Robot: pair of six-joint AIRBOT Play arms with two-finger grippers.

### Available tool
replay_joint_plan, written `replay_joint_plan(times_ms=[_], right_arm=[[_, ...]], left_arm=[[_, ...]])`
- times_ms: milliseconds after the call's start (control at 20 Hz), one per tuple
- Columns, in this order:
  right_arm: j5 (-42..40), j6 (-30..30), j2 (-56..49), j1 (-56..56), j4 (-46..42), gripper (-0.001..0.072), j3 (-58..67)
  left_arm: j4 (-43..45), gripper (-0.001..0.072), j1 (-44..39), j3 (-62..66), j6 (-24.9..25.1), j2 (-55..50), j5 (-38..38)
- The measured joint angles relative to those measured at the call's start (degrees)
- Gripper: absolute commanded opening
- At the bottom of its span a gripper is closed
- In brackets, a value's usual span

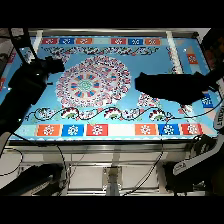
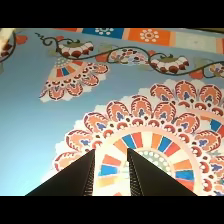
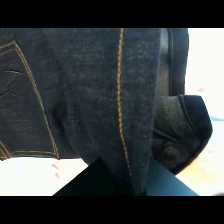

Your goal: Fold the clothes and pants, and hang the long-sleeved shirts on hangers.

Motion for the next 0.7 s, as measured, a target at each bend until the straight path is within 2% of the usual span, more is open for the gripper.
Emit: replay_joint_plan(times_ms=[200, 450, 500, 550, 600, 650, 700], right_arm=[[3.10, 1.86, 3.91, -6.64, -8.07, 0.0014, 0.00], [7.78, 2.47, 5.79, -12.04, -14.01, 0.0019, 0.00], [8.07, 2.54, 5.97, -12.52, -14.71, 0.0063, 0.00], [8.24, 2.60, 6.08, -12.85, -15.15, 0.0179, 0.00], [8.41, 2.62, 6.12, -13.09, -15.63, 0.0339, 0.00], [8.44, 2.64, 6.21, -13.31, -16.63, 0.0426, 0.00], [8.59, 2.64, 6.27, -13.44, -17.68, 0.0441, 0.00]], left_arm=[[0.00, 0.0225, -0.13, 0.00, 0.22, 0.00, -0.33], [0.00, 0.0225, -0.13, 0.00, 0.37, 0.00, -0.39], [-0.02, 0.0225, -0.13, 0.00, 0.37, 0.00, -0.42], [-0.02, 0.0225, -0.13, 0.00, 0.37, 0.00, -0.39], [0.00, 0.0225, -0.13, 0.00, 0.39, 0.00, -0.42], [-0.02, 0.0225, -0.13, 0.00, 0.39, 0.00, -0.42], [0.00, 0.0226, -0.13, 0.00, 0.39, 0.00, -0.42]])
